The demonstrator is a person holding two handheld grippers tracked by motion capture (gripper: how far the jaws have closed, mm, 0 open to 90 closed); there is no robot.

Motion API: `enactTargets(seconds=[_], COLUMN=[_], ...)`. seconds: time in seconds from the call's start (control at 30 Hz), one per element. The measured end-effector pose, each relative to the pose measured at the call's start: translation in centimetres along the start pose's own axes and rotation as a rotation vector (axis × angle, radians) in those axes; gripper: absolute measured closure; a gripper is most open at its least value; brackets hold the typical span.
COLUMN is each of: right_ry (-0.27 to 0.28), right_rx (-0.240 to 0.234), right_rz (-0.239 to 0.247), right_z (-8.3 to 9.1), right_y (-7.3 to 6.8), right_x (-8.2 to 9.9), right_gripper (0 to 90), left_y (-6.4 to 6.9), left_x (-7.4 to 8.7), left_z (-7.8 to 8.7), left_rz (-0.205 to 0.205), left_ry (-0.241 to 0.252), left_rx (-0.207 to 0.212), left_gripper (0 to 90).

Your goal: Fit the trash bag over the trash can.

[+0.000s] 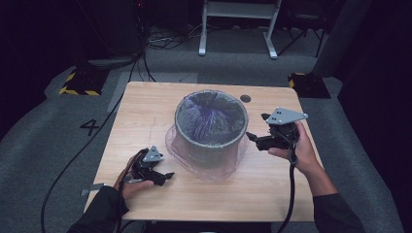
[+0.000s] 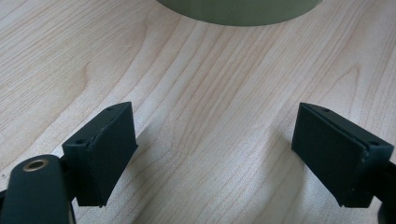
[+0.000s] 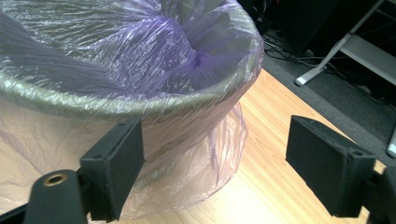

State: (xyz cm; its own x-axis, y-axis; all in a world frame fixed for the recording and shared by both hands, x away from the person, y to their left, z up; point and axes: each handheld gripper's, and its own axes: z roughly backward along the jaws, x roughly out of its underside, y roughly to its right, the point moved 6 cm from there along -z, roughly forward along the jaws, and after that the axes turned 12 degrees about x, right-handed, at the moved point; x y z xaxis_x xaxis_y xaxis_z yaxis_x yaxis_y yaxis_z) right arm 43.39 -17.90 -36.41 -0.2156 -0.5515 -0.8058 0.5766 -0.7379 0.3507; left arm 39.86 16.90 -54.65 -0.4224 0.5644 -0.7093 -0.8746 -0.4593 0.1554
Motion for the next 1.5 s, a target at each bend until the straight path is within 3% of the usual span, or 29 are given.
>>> enactTargets(seconds=[1.1, 1.5], right_ry=[-0.135, -0.173], right_rx=[-0.056, -0.07], right_rz=[0.038, 0.02], right_z=[-3.2, -3.9], right_y=[-2.7, -2.9], right_x=[5.5, 7.3], right_gripper=[19.8, 19.8], left_y=[0.0, 0.0], left_x=[0.0, 0.0], left_z=[0.0, 0.0], left_rz=[-0.001, 0.0], left_ry=[0.0, 0.0], left_rx=[0.0, 0.0], left_gripper=[13.3, 13.3])
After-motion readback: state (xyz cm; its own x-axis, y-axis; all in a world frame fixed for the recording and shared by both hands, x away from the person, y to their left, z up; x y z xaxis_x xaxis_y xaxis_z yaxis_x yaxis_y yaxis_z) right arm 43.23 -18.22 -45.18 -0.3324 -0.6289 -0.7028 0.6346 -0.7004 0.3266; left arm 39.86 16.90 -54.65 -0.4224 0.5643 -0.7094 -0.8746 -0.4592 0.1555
